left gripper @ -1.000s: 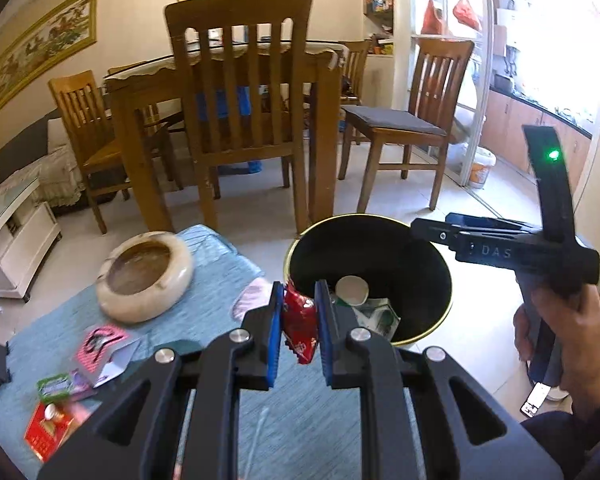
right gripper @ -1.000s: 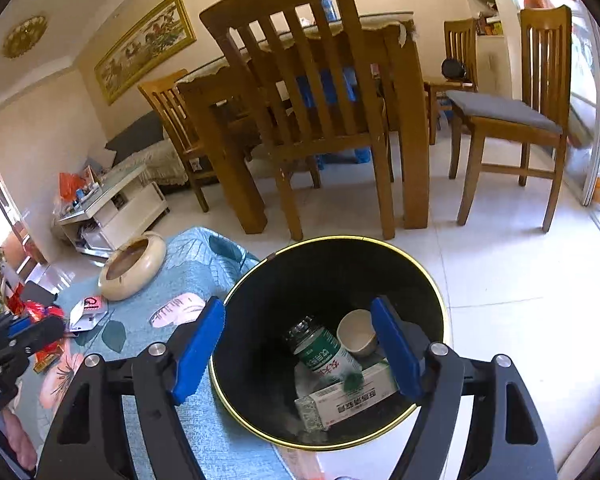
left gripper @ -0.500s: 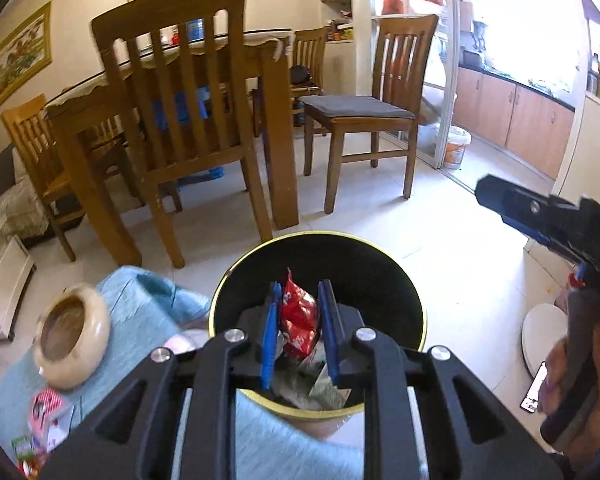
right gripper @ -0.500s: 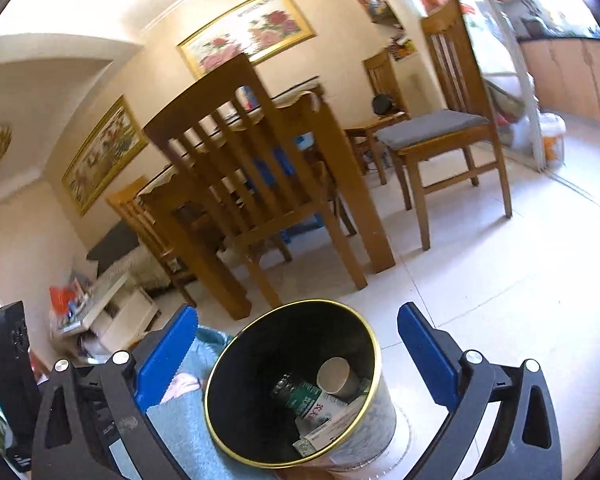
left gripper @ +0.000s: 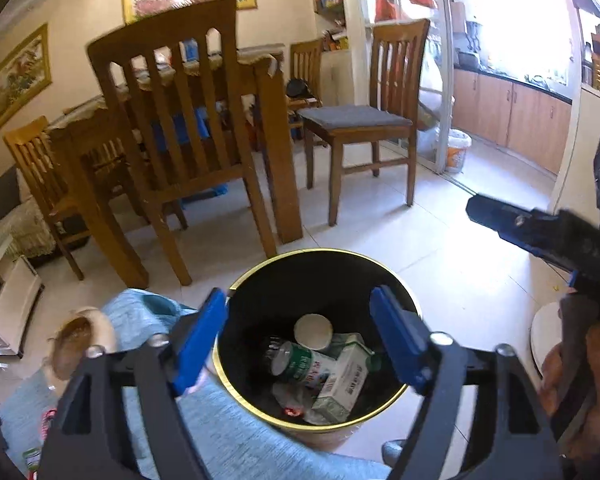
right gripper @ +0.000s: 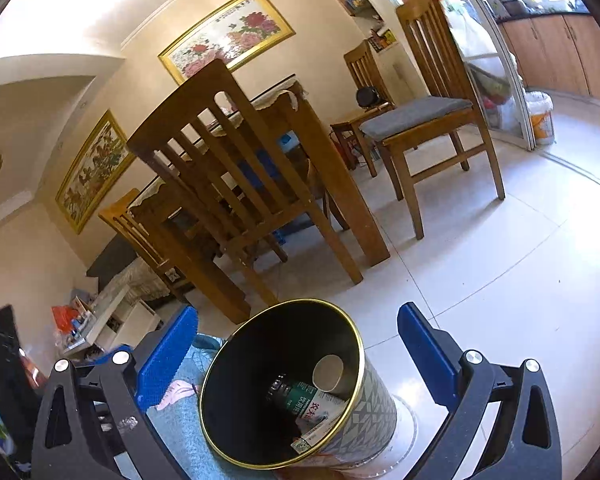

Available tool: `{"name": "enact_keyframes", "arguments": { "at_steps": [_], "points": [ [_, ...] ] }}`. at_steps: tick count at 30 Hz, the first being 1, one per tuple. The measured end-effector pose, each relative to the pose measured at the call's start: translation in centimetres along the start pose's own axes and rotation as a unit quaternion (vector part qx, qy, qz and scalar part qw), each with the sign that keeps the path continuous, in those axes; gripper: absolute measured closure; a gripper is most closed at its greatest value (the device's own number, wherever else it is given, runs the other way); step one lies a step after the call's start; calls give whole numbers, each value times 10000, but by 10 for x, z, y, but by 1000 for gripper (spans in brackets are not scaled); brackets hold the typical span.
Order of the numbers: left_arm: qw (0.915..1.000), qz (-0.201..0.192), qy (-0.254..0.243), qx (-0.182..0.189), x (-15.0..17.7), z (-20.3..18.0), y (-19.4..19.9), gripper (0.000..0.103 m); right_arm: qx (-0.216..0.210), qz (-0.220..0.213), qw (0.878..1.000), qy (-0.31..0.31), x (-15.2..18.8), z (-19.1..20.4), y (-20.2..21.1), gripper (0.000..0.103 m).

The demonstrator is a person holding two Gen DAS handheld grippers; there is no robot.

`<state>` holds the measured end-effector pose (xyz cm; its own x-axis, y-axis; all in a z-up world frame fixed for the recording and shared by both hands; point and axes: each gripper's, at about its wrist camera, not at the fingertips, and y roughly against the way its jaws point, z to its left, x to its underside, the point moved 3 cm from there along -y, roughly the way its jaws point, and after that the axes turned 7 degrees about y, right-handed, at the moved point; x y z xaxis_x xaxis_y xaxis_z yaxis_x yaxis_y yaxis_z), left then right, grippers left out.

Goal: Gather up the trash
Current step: 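Open the left tool over the black bin to drop the red wrapper, then grasp the green Doublemint gum pack with the right tool and lift it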

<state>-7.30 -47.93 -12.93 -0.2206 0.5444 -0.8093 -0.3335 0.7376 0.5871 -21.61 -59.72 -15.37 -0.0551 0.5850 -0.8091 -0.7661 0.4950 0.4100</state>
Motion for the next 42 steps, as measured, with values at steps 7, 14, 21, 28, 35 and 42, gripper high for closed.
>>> {"name": "enact_keyframes", "arguments": {
  "at_steps": [7, 14, 21, 28, 35, 42],
  "points": [
    [9951, -49, 147, -974, 32, 44, 52, 3, -73, 530, 9978, 389, 17, 37, -17, 4],
    [9694, -183, 1244, -2106, 52, 134, 147, 3, -163, 1089, 9827, 1491, 50, 137, -27, 4],
    [9361, -443, 1946, -2895, 84, 218, 237, 3, -1372, 1618, 9399, 2676, 116, 265, -24, 4],
    [9006, -524, 2626, -3424, 129, 296, 296, 3, -2127, 2054, 8809, 3695, 175, 372, -20, 4],
    [8756, -425, 3084, -3693, 162, 352, 325, 3, -2131, 1778, 8333, 4781, 207, 421, 0, 4],
    [8739, -357, 3106, -3722, 177, 359, 324, 3, -1772, 2478, 8686, 3909, 178, 382, -52, 4]
  ]
}}
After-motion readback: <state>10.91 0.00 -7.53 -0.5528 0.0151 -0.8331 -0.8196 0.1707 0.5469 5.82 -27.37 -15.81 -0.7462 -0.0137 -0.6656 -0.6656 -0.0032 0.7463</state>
